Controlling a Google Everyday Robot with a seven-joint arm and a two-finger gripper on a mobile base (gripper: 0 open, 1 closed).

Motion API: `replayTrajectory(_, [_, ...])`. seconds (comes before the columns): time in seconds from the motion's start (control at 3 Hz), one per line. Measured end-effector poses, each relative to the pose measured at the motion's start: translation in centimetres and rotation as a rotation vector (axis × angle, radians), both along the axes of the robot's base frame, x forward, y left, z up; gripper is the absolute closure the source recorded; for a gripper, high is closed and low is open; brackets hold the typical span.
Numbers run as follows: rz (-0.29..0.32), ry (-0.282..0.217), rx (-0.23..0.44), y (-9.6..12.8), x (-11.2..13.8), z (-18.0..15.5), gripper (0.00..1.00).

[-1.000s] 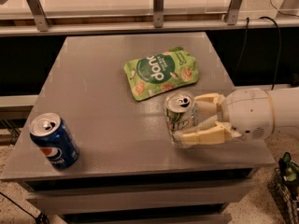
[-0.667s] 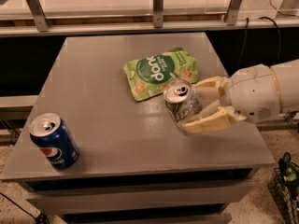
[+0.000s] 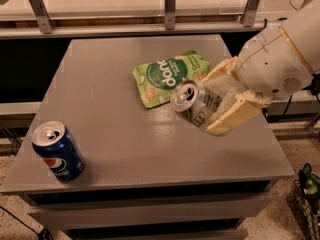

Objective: Knock 7up can over

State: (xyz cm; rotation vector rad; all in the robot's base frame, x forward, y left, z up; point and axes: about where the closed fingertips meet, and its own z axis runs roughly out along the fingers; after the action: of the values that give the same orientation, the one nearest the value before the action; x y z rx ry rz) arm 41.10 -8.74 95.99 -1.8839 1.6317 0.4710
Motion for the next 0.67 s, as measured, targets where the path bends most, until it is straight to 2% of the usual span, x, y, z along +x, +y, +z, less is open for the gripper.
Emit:
replayTrajectory(0.33, [0.049,0.039,-0.218,-1.9,-1.6,-1.6,1.0])
replayTrajectory(0.67, [0.026,0.045,-0.419,-5.1,-2.0,-3.8,1.0])
